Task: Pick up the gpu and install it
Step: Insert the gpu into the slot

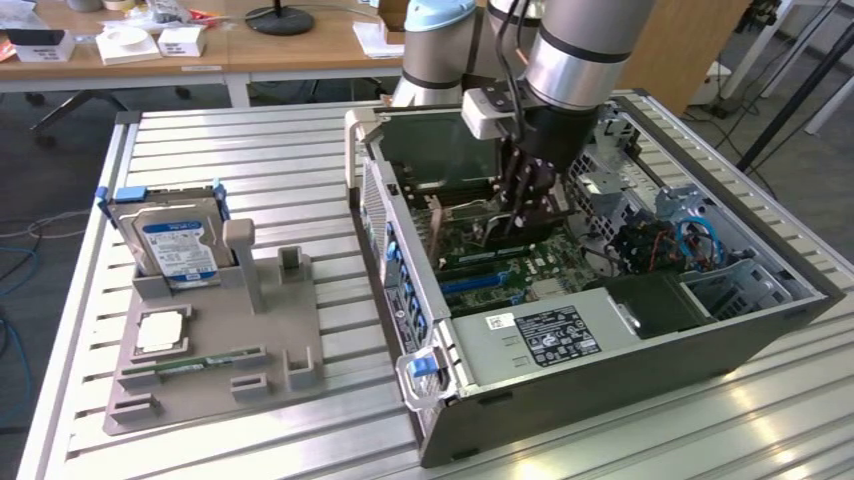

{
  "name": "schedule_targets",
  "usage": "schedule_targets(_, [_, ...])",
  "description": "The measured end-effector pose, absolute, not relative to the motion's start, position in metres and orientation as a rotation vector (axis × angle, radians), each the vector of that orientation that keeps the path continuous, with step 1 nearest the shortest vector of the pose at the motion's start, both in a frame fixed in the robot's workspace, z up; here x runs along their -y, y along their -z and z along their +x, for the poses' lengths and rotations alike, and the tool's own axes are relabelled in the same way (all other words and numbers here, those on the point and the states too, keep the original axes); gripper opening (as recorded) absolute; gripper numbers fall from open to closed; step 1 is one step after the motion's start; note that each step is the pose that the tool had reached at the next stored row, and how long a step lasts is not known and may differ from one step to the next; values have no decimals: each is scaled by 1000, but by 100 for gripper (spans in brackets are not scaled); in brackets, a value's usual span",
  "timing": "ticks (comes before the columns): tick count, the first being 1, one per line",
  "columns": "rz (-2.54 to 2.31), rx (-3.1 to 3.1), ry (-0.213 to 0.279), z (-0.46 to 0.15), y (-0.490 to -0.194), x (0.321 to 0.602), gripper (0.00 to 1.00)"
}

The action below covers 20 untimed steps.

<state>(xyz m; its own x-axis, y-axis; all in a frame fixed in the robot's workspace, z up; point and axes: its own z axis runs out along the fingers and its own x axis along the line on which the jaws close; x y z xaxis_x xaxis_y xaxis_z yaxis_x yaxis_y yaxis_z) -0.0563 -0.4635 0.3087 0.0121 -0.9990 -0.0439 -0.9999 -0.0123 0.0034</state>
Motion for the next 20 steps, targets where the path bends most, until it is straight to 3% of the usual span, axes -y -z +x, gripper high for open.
schedule_targets(20, [-2214,-2188,-52,-64,-308,467,26])
